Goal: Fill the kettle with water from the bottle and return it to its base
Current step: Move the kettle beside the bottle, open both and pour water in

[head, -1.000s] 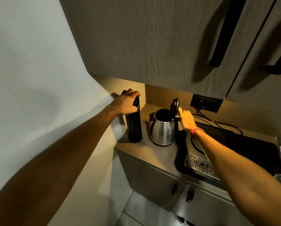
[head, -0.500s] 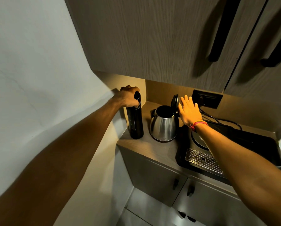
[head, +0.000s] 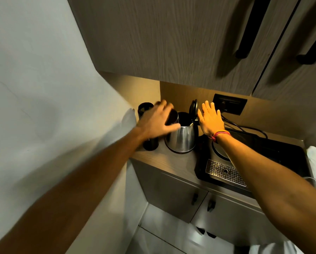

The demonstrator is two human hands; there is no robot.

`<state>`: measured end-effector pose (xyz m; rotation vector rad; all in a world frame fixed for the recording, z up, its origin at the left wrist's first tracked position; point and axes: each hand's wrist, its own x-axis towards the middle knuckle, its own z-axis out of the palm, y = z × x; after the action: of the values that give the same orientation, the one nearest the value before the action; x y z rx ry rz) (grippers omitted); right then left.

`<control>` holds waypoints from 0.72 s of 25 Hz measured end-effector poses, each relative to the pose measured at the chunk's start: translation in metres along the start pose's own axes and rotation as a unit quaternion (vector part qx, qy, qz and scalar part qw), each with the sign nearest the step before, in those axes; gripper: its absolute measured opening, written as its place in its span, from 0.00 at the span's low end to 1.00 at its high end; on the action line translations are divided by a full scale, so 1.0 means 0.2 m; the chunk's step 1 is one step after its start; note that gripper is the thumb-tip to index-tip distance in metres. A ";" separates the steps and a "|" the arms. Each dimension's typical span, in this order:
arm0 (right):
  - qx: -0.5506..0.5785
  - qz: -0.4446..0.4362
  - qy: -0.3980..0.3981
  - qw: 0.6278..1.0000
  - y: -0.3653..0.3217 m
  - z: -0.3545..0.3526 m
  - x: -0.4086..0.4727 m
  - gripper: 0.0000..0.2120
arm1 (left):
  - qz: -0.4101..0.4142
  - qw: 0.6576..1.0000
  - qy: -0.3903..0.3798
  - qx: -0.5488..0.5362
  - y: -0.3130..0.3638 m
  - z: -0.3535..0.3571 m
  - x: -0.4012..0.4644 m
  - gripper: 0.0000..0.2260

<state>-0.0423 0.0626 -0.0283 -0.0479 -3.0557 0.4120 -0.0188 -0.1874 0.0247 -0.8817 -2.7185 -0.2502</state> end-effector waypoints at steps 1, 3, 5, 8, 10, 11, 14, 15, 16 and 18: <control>0.004 0.001 -0.002 1.000 0.00 0.00 0.00 0.27 | 0.027 0.999 -0.044 -0.007 0.06 0.11 -0.07 0.33; -0.011 -0.014 0.000 1.000 0.01 0.01 0.00 0.27 | 0.009 0.992 -0.127 -0.009 0.14 0.34 -0.21 0.32; -0.034 -0.027 -0.006 0.999 0.02 0.03 0.00 0.28 | -0.078 0.978 -0.194 -0.026 0.18 0.54 -0.31 0.34; -0.037 -0.029 -0.009 0.999 0.01 0.04 0.00 0.28 | -0.179 0.959 -0.215 -0.050 0.23 0.72 -0.37 0.37; -0.032 -0.025 -0.013 0.999 0.02 0.04 0.01 0.27 | -0.205 0.957 -0.196 -0.066 0.26 0.77 -0.38 0.37; -0.018 -0.012 -0.015 1.000 0.02 0.04 0.01 0.26 | -0.214 0.956 -0.185 -0.074 0.27 0.79 -0.38 0.39; 0.027 0.020 -0.006 0.999 0.01 0.04 0.03 0.26 | -0.266 0.954 -0.106 -0.086 0.24 0.75 -0.39 0.40; 0.027 0.019 -0.005 0.999 0.01 0.04 0.04 0.26 | -0.306 0.944 -0.044 -0.114 0.21 0.73 -0.41 0.38; 0.021 0.011 -0.003 1.000 0.01 0.04 0.04 0.25 | -0.359 0.921 0.024 -0.148 0.17 0.70 -0.42 0.35; 0.010 0.002 0.002 1.000 0.02 0.05 0.04 0.24 | -0.455 0.857 0.147 -0.191 0.06 0.62 -0.43 0.34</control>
<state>-0.0506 0.0637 -0.0394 -0.0532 -3.0480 0.4417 0.0307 -0.1942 -0.1189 0.4363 -2.5954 -1.0308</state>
